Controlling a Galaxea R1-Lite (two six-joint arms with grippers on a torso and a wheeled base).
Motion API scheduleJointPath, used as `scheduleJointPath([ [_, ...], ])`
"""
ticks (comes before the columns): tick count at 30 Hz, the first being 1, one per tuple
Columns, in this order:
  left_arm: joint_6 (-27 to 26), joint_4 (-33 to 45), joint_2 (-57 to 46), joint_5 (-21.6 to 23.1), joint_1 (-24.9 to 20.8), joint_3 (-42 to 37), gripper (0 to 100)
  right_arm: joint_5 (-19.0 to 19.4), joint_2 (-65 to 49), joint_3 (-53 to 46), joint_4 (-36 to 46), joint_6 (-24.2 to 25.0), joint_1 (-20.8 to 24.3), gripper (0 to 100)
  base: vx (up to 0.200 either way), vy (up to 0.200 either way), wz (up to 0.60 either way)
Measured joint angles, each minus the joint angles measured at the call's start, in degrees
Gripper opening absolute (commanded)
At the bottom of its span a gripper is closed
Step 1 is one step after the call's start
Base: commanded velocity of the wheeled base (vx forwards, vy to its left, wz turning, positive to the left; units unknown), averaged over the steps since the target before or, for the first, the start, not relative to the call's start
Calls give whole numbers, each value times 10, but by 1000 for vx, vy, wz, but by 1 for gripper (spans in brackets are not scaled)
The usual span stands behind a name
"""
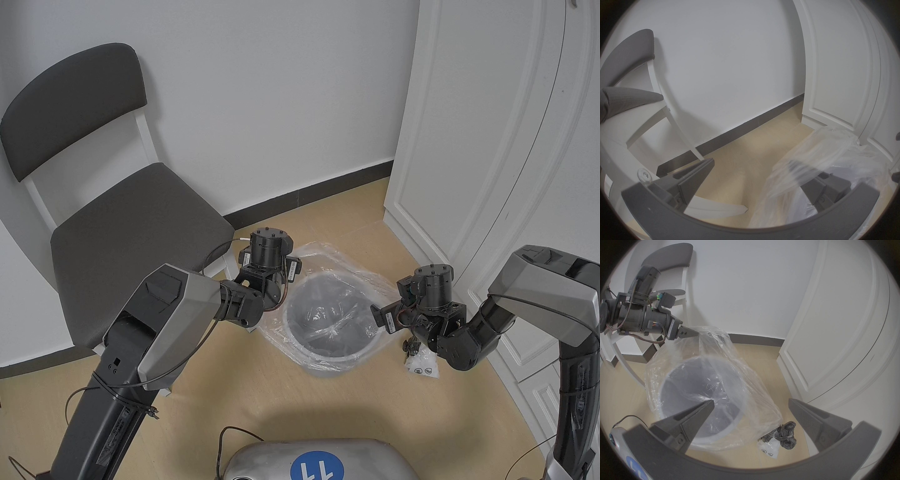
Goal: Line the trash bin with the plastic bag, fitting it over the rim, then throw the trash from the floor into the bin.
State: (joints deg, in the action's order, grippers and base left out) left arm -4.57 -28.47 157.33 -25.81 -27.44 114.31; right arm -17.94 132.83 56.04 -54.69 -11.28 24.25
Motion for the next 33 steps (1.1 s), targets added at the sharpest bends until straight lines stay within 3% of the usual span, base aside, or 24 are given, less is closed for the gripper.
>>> scheduleJointPath([
  [14, 17, -11, 2, 0, 0, 3, 100, -4, 92, 89, -70, 18, -48, 100, 0, 0, 0],
  [33, 29, -37, 18, 0, 2, 3, 100, -7, 199, 257, -72, 45, -92, 100, 0, 0, 0],
])
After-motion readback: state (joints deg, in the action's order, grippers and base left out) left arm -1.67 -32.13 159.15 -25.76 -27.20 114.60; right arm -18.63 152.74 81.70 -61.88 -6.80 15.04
